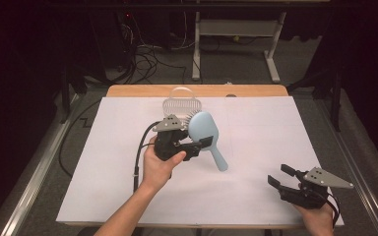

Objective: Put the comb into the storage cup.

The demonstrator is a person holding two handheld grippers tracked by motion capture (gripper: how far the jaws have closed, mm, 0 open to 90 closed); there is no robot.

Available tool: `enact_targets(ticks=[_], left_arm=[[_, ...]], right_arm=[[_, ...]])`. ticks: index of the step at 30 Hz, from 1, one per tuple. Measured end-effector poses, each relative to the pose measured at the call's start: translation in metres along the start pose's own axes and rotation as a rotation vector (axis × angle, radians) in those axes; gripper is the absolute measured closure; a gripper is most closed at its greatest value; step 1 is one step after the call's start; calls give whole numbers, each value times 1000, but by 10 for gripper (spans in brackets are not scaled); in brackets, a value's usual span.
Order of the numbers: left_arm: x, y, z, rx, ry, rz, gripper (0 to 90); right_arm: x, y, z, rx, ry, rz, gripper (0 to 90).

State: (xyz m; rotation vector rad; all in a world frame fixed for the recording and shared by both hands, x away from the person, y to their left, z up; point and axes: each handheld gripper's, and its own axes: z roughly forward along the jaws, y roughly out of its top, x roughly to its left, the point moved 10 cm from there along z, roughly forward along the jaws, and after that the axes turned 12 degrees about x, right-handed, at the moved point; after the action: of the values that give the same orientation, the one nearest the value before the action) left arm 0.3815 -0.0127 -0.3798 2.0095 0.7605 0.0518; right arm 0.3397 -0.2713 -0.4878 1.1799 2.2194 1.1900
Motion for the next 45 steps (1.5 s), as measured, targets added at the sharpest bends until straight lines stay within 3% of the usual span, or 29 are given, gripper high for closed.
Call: enact_targets(ticks=[13,20,45], left_arm=[[14,13,-12,-6,64,12,515],[25,20,-18,-16,82,-4,514],[52,45,-14,-2,142,-10,514]], right_arm=[[-15,-6,-8,-31,-7,76,278],[-19,-5,-10,-51,-19,104,269],[-19,-6,-8,-44,-25,100,282]])
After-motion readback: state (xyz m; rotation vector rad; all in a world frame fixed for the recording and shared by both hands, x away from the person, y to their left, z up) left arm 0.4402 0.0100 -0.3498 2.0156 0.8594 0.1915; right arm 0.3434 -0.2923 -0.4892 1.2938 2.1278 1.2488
